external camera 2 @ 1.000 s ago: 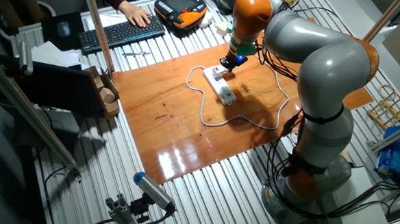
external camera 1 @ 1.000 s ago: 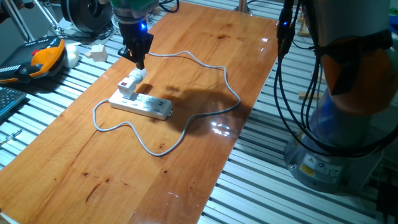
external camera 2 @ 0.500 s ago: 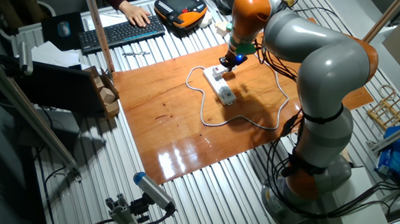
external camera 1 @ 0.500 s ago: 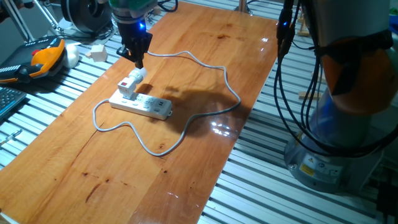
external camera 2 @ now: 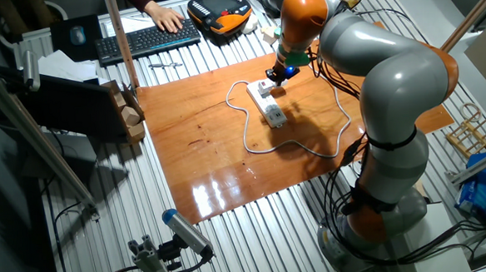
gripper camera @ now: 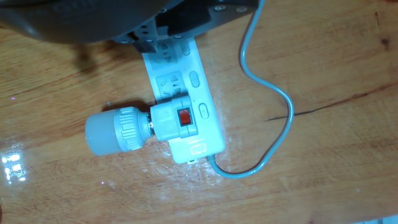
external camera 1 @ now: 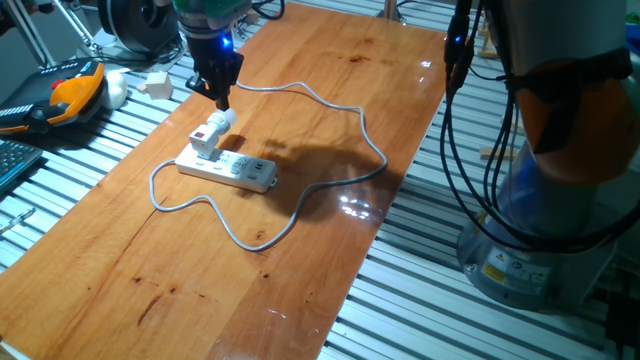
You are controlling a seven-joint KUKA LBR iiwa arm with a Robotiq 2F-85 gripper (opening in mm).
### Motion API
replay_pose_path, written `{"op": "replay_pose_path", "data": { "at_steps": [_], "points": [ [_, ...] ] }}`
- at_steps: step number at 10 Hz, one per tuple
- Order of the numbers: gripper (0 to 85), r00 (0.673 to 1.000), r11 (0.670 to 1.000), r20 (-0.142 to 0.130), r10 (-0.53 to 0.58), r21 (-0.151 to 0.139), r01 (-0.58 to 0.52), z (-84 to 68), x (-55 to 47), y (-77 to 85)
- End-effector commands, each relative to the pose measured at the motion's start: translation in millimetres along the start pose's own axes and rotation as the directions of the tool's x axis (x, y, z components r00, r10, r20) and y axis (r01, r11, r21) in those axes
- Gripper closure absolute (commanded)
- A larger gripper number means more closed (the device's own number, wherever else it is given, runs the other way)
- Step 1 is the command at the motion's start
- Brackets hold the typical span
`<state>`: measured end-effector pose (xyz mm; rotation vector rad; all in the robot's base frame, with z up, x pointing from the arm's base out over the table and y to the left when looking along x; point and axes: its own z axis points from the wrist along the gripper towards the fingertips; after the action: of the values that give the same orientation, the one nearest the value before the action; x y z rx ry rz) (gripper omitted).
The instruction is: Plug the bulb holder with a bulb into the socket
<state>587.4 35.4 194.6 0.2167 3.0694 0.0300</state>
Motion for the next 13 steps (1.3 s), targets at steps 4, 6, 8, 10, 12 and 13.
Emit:
{"op": "replay_pose_path", "data": {
  "at_steps": [4,6,8,10,12,13],
  "points": [
    [85.0,1.000,1.000,0.000,0.000,0.004,0.000,-1.5,0.4,-0.8],
    [85.0,1.000,1.000,-0.003,-0.004,0.011,0.004,-2.9,1.3,-1.1],
    [85.0,1.000,1.000,-0.007,-0.007,0.013,0.007,-4.8,1.7,-2.1],
    [85.0,1.000,1.000,-0.007,-0.014,0.013,0.014,-5.0,1.2,-2.5],
    [85.0,1.000,1.000,-0.001,-0.024,0.015,0.024,-4.9,0.9,-2.1],
    [85.0,1.000,0.999,-0.001,-0.030,0.016,0.030,-4.9,0.9,-2.2]
  ]
}}
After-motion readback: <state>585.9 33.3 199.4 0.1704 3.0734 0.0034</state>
